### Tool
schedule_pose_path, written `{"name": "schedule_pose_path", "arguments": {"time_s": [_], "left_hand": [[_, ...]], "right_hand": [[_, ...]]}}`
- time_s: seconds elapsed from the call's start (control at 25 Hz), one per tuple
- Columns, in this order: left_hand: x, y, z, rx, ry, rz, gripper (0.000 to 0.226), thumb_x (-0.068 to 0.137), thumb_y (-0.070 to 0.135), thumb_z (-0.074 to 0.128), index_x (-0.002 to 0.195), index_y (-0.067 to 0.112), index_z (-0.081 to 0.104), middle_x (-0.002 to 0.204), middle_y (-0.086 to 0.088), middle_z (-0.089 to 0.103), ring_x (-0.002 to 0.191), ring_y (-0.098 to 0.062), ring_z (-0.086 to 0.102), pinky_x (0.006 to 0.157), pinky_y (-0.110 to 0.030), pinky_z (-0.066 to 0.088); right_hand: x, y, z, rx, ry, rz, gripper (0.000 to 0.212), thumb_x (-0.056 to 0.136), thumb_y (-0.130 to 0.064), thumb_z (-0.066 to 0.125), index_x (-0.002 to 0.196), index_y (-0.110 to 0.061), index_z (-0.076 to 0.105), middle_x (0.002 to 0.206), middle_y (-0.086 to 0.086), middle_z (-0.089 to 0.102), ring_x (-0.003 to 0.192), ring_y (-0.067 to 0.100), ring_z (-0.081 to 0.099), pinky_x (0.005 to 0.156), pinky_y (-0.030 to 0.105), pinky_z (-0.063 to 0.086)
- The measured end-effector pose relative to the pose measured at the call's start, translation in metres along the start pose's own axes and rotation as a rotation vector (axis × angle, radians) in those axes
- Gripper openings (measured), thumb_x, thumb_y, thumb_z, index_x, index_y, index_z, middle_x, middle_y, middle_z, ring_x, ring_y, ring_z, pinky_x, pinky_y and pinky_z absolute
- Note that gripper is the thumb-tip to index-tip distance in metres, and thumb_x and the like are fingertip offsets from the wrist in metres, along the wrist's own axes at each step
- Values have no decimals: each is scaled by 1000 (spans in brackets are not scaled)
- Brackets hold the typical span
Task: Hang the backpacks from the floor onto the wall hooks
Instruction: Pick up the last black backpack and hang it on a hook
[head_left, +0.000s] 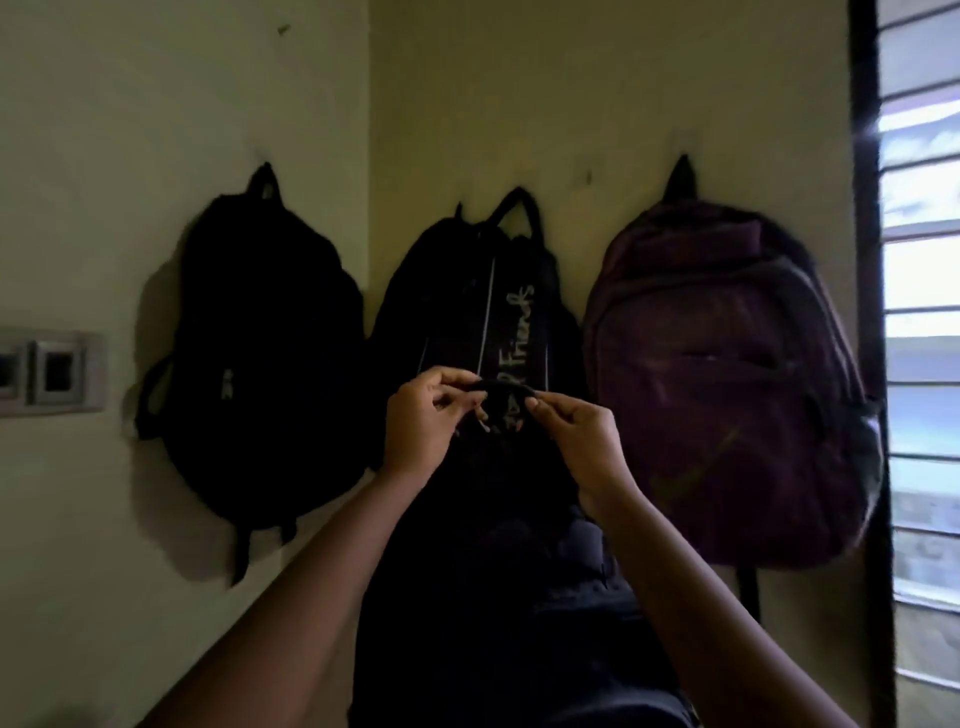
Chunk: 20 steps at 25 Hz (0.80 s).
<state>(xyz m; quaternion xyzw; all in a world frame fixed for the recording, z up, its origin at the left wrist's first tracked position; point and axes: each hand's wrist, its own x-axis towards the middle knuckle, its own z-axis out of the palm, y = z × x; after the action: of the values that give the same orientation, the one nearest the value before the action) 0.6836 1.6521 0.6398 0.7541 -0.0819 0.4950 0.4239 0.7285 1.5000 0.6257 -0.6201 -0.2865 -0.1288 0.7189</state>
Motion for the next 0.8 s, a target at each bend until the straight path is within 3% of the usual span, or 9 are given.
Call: {"name": "schedule_pose_path", "arguments": {"time_s": [0.12, 0.24, 0.36, 0.44, 0.56, 0.68, 0.8], "left_hand": [[68, -5, 27, -54, 76, 103, 13, 82, 12, 67, 89, 2, 68, 75, -7, 72, 60, 7, 62, 58, -3, 45], [124, -4, 52, -45, 148, 217, 19, 83, 12, 65, 95, -2, 70, 87, -15, 73, 77, -10, 65, 61, 0, 42], [172, -5, 74, -61, 212, 269, 21, 87, 13, 60, 99, -1, 69, 93, -17, 73, 84, -16, 66, 61, -3, 42], [201, -7, 90, -60, 236, 300, 22, 89, 16, 58, 99, 0, 69, 92, -17, 73, 87, -20, 67, 67, -13, 43], [239, -12, 117, -61, 256, 377, 24, 89, 19, 58, 96, -1, 69, 92, -17, 73, 85, -21, 66, 63, -11, 36], [286, -11, 145, -47, 244, 450, 24, 89, 20, 58, 95, -1, 69, 92, -17, 72, 84, -23, 65, 59, -14, 35], [328, -11, 174, -58, 206, 487, 22, 90, 18, 56, 90, 0, 67, 85, -17, 73, 73, -20, 64, 59, -22, 43]], "right_hand": [[59, -17, 2, -95, 143, -132, 7, 82, -25, 69, 86, -25, 75, 83, -2, 76, 79, 12, 72, 73, 26, 59], [111, -31, 0, -170, 256, -237, 18, 77, -30, 73, 92, -21, 76, 88, -4, 76, 85, 8, 70, 81, 27, 57], [157, -40, -2, -198, 294, -326, 22, 75, -32, 74, 94, -21, 76, 91, -2, 77, 81, 4, 69, 77, 22, 56], [187, -42, -5, -191, 320, -384, 24, 75, -32, 75, 95, -20, 76, 92, -1, 77, 80, 4, 69, 75, 20, 55], [233, -38, -13, -198, 374, -451, 24, 75, -33, 74, 95, -19, 76, 90, 0, 77, 72, -1, 65, 66, 14, 51], [285, -42, -26, -267, 485, -482, 28, 77, -39, 71, 97, -18, 76, 92, 4, 77, 82, 11, 69, 73, 26, 53], [335, -47, -37, -375, 578, -526, 30, 82, -39, 65, 99, -17, 75, 96, 9, 76, 88, 21, 70, 74, 31, 53]]}}
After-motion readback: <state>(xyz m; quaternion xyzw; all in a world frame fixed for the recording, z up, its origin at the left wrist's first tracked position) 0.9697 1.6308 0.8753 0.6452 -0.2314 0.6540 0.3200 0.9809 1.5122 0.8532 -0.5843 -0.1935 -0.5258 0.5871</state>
